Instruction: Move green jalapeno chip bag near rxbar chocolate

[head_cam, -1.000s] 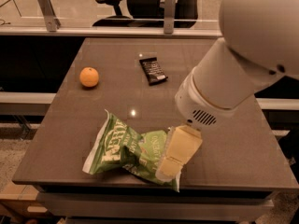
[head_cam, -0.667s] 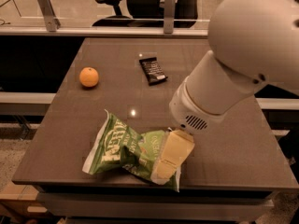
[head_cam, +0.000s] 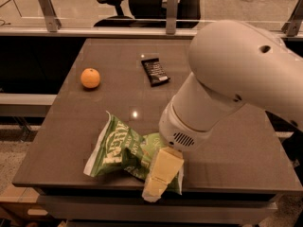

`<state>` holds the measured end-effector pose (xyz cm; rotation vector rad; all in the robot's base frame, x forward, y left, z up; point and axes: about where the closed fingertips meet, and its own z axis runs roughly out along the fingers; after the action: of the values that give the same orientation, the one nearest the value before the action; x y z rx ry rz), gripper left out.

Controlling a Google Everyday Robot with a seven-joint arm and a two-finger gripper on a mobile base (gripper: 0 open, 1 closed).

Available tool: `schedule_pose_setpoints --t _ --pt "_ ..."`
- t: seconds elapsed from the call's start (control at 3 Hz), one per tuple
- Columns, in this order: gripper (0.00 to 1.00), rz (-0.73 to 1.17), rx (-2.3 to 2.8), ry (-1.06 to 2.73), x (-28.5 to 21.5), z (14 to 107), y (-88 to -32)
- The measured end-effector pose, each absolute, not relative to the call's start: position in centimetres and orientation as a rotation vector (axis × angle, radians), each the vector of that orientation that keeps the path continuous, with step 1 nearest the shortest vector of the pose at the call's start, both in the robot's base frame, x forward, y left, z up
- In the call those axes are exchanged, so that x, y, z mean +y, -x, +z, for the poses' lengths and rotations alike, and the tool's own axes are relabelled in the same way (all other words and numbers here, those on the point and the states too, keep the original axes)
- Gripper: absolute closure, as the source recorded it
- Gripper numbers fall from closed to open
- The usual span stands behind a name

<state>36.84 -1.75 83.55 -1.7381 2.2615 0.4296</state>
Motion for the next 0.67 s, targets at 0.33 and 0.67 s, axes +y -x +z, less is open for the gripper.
schedule_pose_setpoints --t 0.33,0.67 --pt "0.17 0.464 2.244 1.784 -0.64 82.9 -36.06" --pt "0.41 0.458 2.243 1.783 -0.62 83.04 -36.01"
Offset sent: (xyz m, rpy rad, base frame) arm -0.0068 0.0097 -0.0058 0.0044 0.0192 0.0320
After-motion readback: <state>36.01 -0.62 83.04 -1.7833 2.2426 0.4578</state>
